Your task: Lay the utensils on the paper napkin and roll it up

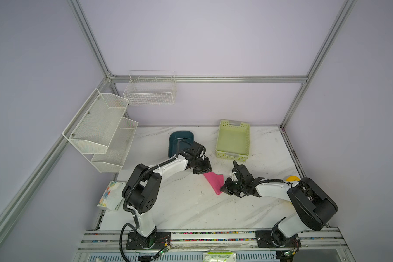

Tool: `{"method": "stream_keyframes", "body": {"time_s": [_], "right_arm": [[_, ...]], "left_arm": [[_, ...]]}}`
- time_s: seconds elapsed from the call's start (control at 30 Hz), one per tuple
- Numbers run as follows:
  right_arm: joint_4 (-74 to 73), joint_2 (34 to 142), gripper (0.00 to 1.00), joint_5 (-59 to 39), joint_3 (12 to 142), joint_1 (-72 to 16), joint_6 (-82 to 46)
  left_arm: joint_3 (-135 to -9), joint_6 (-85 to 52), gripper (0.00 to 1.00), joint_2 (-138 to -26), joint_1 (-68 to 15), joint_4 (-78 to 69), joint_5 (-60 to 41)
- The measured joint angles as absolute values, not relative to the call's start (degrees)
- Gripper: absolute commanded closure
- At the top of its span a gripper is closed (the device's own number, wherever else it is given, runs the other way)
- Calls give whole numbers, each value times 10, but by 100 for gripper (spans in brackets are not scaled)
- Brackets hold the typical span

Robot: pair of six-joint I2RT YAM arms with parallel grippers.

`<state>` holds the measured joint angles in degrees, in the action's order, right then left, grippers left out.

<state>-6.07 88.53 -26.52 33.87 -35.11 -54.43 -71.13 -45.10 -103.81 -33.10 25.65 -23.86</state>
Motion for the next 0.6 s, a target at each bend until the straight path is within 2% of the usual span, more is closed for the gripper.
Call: {"method": "stream_keyframes", "body": {"time_s": [0.33, 0.6], "right_arm": [[-58, 886, 95, -265, 340, -352, -547], [-36, 885, 94, -265, 351, -352, -537]], "left_arm": [[-693, -470, 90, -1082, -350, 213, -265], [-675, -471, 91, -1111, -349, 200, -268]]}}
